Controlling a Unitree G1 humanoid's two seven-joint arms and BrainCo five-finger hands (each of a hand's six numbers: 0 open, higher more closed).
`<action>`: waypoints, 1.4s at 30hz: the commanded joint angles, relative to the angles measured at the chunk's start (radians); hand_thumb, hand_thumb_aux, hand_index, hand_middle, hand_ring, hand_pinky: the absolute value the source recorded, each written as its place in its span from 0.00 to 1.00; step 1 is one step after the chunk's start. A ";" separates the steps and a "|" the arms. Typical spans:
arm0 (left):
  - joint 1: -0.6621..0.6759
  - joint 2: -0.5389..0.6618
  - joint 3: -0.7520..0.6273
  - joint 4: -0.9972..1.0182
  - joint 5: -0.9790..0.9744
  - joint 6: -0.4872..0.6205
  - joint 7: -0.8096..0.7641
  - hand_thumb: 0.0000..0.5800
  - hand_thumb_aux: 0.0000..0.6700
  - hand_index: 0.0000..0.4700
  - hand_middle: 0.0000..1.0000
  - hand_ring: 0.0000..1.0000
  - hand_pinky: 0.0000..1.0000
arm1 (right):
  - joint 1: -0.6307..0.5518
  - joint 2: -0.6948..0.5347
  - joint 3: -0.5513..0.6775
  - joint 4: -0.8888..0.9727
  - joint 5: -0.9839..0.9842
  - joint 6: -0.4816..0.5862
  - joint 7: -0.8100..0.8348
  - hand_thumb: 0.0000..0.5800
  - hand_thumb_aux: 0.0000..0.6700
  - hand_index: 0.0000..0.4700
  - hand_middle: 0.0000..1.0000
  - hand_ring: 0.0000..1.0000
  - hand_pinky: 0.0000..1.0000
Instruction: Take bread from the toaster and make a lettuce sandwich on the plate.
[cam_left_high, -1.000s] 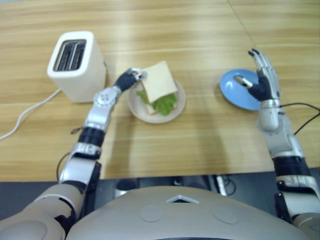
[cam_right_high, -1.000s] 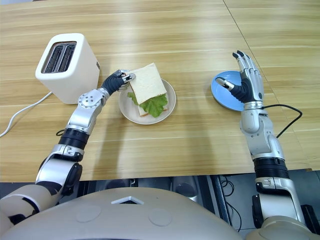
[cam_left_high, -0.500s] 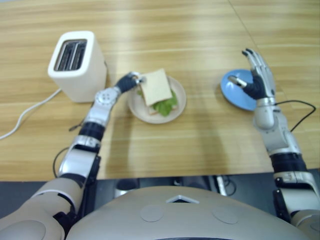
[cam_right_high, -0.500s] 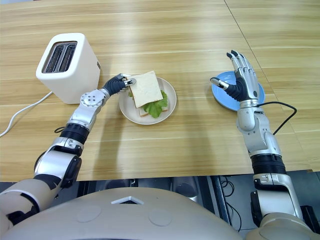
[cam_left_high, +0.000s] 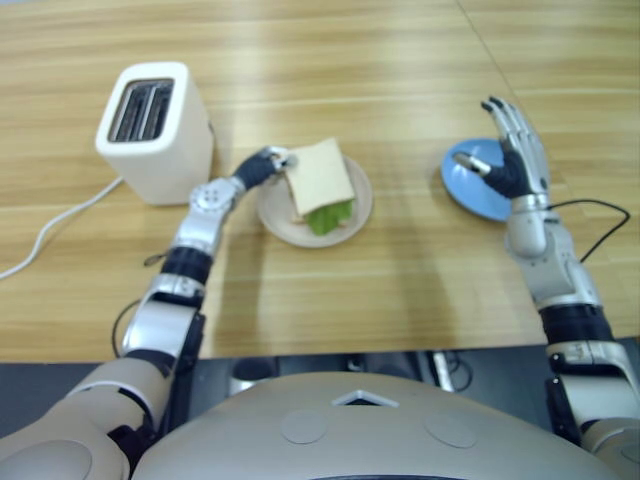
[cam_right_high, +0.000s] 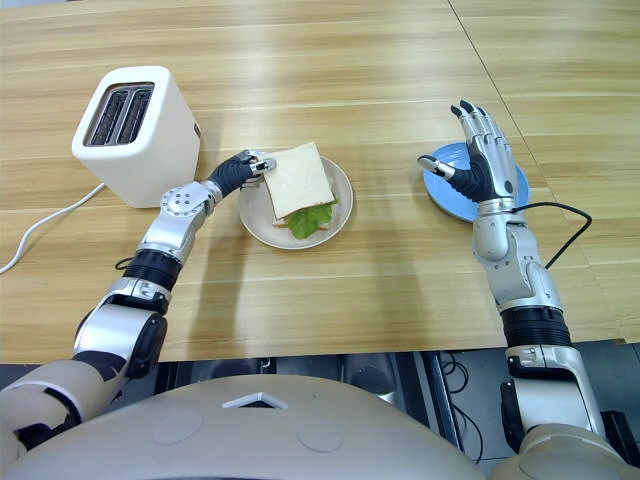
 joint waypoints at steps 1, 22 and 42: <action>0.010 -0.003 0.015 -0.027 -0.029 0.001 -0.037 1.00 1.00 0.98 1.00 1.00 1.00 | -0.002 -0.004 0.012 0.017 -0.009 0.000 0.000 0.00 0.00 0.00 0.00 0.00 0.00; -0.110 -0.018 0.016 0.447 0.042 -0.076 0.038 1.00 1.00 0.98 1.00 1.00 1.00 | -0.005 0.010 0.073 -0.013 0.005 -0.043 0.074 0.00 0.00 0.00 0.00 0.00 0.00; -0.113 -0.039 -0.017 0.579 0.140 -0.051 0.093 1.00 1.00 0.98 1.00 1.00 1.00 | -0.269 0.122 0.542 0.150 -0.423 -0.160 0.063 0.00 0.00 0.00 0.00 0.00 0.00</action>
